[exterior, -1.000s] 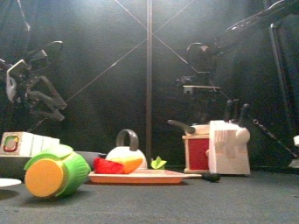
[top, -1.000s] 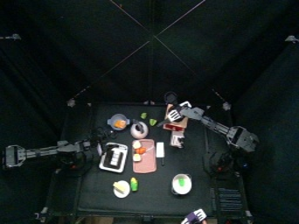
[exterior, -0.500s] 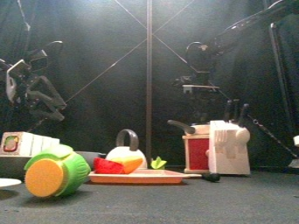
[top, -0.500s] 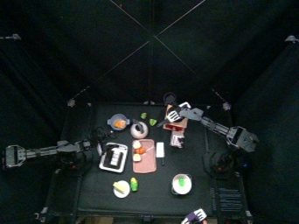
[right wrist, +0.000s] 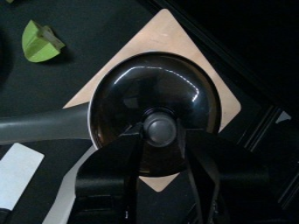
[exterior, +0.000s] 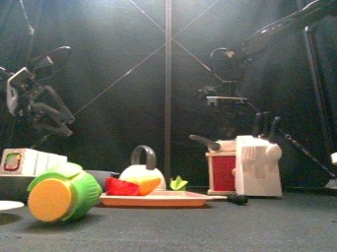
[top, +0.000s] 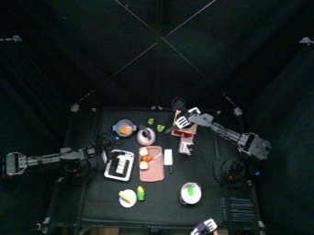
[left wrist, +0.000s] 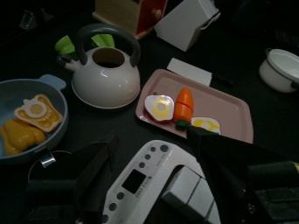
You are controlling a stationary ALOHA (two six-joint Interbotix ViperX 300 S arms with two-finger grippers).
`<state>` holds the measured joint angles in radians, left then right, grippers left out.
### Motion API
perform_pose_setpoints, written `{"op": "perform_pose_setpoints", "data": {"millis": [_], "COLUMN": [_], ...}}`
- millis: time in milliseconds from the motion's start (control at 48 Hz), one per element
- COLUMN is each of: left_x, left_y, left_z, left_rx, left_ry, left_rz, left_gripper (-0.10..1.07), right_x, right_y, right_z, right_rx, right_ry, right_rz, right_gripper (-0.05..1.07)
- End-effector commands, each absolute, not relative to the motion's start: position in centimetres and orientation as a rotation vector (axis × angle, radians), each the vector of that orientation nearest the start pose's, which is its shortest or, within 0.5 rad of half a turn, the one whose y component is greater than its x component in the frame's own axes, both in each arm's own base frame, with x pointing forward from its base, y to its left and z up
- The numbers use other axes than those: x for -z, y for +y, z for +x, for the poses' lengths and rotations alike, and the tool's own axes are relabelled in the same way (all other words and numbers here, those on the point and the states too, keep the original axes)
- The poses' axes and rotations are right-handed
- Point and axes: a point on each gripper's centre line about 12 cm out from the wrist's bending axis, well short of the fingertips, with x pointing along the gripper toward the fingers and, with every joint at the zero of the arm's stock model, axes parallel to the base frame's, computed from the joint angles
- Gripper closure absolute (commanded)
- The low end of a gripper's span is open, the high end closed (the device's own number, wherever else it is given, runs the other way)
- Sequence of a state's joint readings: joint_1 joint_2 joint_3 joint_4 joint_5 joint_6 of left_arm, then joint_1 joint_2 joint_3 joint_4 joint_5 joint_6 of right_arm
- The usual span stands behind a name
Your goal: Place pot lid on pan
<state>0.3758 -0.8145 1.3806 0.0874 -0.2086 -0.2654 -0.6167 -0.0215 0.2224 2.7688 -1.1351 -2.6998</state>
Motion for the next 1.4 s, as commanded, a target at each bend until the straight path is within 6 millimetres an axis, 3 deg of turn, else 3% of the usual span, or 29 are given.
{"op": "perform_pose_setpoints", "data": {"millis": [0,312,562,1146,1375], "left_x": [-17.9,-17.9,-17.9,-18.1,-18.1], "left_y": [6.8,6.9,6.8,6.9,6.9], "left_z": [17.7,17.6,17.7,17.7,17.7], "left_rx": [-0.389,-0.39,-0.389,-0.389,-0.391], "left_ry": [0.305,0.305,0.305,0.296,0.296], "left_rz": [-0.244,-0.245,-0.244,-0.242,-0.243], "left_gripper": [0.02,0.02,0.02,0.02,0.02], "right_x": [-28.0,-29.8,-31.4,-31.6,-31.4], "right_y": [-24.9,-24.6,-23.8,-17.2,-15.8], "right_z": [28.1,28.3,27.5,27.4,26.8], "right_rx": [1.002,0.993,0.991,0.819,0.784], "right_ry": [1.165,1.104,1.056,1.03,1.01], "right_rz": [0.404,0.418,0.429,0.462,0.464], "right_gripper": [0.31,0.17,0.17,0.17,0.17]}}
